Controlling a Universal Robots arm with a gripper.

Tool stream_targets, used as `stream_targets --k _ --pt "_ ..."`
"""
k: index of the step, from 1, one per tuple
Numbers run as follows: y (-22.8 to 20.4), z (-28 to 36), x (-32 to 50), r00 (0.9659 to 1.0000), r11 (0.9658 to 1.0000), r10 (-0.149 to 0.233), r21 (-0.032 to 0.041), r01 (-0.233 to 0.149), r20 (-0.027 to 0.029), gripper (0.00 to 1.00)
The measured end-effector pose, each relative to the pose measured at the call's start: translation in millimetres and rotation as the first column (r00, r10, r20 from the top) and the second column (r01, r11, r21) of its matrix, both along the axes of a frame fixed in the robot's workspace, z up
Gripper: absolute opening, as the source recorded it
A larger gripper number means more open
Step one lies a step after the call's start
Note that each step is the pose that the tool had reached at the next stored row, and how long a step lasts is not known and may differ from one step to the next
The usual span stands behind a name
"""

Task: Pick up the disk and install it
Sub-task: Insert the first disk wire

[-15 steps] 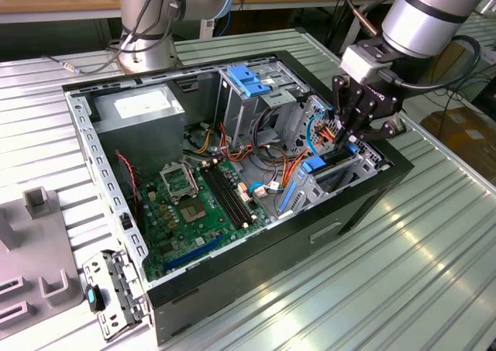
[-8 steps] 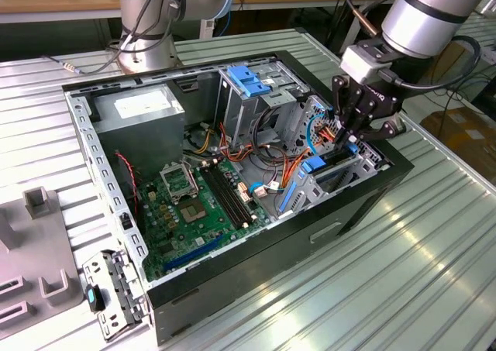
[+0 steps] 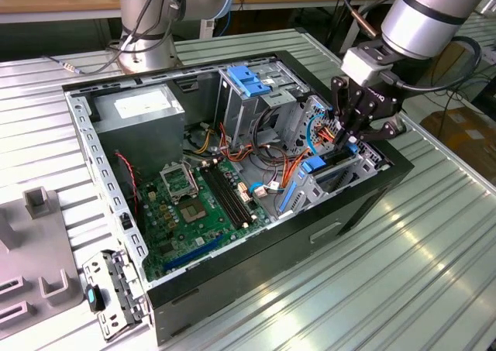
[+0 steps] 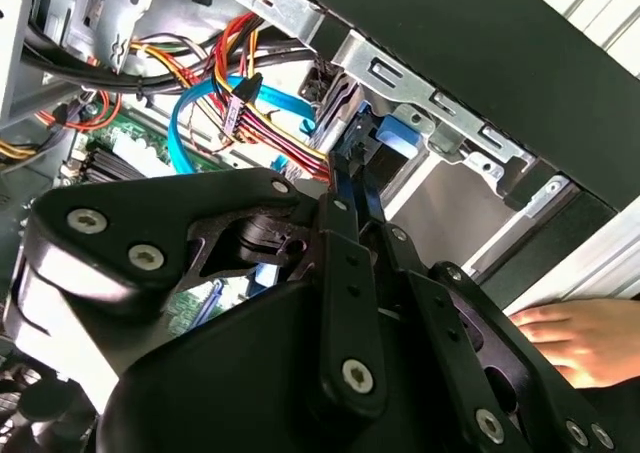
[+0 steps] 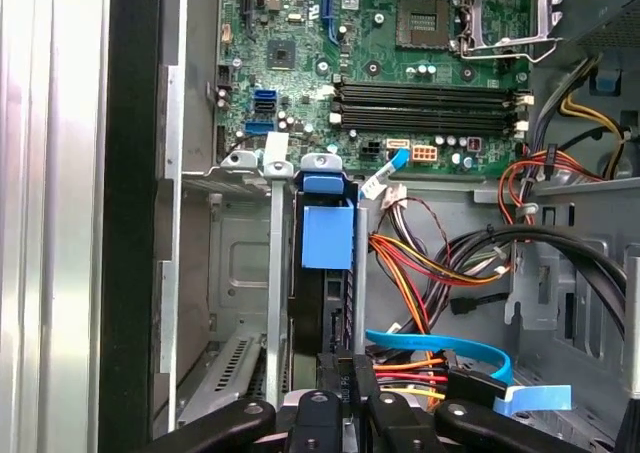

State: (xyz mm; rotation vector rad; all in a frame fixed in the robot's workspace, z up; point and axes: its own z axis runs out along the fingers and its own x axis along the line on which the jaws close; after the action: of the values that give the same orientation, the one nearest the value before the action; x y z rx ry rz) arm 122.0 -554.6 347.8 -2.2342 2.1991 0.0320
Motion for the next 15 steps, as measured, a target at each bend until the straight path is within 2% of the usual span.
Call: stream_targets --k 9,15 --pt "-0.7 -3.2 0.0 0.9999 0.9999 -0.015 0.0 0.015 0.0 0.17" --pt "-0.7 -1.5 0.0 0.9998 0.9998 -0.02 0.0008 0.02 0.0 0.17"
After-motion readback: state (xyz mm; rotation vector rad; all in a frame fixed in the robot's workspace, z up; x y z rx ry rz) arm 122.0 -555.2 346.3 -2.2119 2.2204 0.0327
